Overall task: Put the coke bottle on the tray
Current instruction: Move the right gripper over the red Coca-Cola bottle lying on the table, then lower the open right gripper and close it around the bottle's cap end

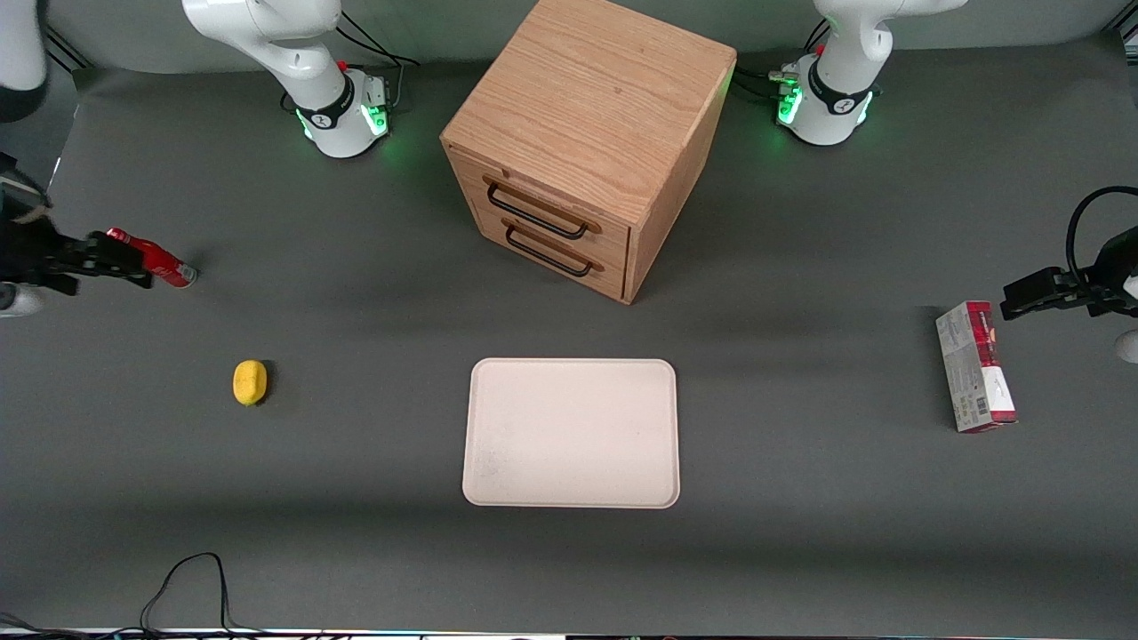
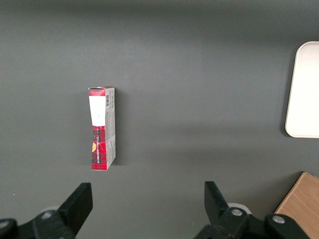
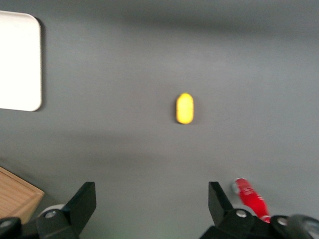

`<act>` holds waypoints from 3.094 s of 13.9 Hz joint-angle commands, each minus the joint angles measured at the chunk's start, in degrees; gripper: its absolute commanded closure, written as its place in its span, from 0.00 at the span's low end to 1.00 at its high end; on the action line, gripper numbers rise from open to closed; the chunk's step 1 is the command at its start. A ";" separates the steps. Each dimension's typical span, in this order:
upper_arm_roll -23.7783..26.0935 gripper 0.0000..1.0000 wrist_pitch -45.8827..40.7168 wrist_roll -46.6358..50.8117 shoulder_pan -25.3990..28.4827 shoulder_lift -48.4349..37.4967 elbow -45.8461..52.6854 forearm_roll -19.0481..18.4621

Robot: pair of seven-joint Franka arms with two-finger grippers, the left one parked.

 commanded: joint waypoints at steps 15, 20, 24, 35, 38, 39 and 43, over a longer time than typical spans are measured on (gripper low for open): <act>-25.69 0.00 4.34 -17.86 -0.29 -24.69 -26.45 -8.02; -26.83 0.00 10.21 -19.44 -0.20 -25.42 -30.85 -13.57; -30.69 0.00 19.78 -19.44 0.15 -22.95 -38.22 -13.57; -36.06 0.00 41.76 -24.80 0.15 -13.11 -49.74 -12.87; -36.15 0.00 43.71 -24.71 0.15 -12.41 -51.68 -12.78; -36.15 0.00 43.80 -24.71 0.15 -11.97 -51.69 -12.52; -36.15 0.00 45.11 -25.85 0.24 -9.77 -51.60 -11.11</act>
